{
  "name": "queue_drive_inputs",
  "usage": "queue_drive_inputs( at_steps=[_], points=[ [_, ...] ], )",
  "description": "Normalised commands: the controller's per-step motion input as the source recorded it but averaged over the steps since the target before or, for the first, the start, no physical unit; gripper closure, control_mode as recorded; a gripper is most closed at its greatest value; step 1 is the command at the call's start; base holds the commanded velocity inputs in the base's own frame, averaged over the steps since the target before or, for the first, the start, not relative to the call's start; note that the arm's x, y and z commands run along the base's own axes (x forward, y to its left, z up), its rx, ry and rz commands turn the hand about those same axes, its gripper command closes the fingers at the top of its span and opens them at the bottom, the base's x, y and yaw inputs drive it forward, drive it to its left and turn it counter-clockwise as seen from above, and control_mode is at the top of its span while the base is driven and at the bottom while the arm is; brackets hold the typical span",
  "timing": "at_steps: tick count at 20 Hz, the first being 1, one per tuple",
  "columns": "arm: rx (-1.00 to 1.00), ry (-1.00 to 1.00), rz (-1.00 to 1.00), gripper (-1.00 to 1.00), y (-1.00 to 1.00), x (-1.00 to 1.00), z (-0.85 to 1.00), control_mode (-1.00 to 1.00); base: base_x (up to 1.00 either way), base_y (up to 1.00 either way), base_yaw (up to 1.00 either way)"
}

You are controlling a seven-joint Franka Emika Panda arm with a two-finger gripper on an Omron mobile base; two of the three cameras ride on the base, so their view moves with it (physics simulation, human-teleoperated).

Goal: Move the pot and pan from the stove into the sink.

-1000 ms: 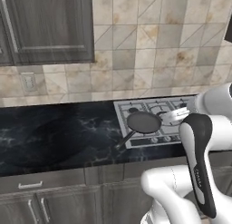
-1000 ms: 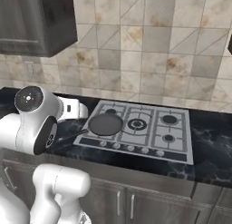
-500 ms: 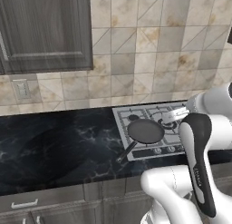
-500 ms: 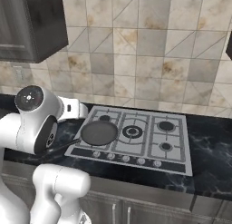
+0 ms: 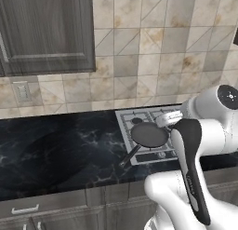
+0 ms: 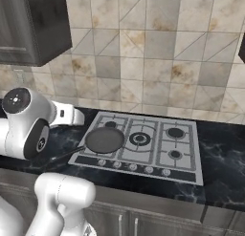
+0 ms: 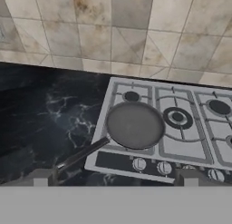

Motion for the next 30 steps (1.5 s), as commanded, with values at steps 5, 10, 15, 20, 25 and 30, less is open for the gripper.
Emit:
queue_drive_inputs(
  at_steps=[5,10,15,20,25,30],
  points=[
    [0.04,0.03,-0.12,-1.00,0.33,-0.09,-0.12,-1.00,0.00,0.00,0.00],
    [0.09,0.08,-0.08,-1.00,0.11,-0.13,-0.10,-1.00,0.00,0.00,0.00],
    [0.05,0.02,-0.03,-1.00,0.09,-0.09,-0.03,-1.00,0.00,0.00,0.00],
    [0.05,0.04,0.00,-1.00,0.13,-0.04,-0.26,-1.00,0.00,0.00,0.00],
    [0.10,0.07,0.00,-1.00,0.14,0.00,-0.63,-1.00,0.00,0.00,0.00],
    [0.11,0.01,-0.02,-1.00,0.11,0.00,-0.59,-1.00,0.00,0.00,0.00]
  ],
)
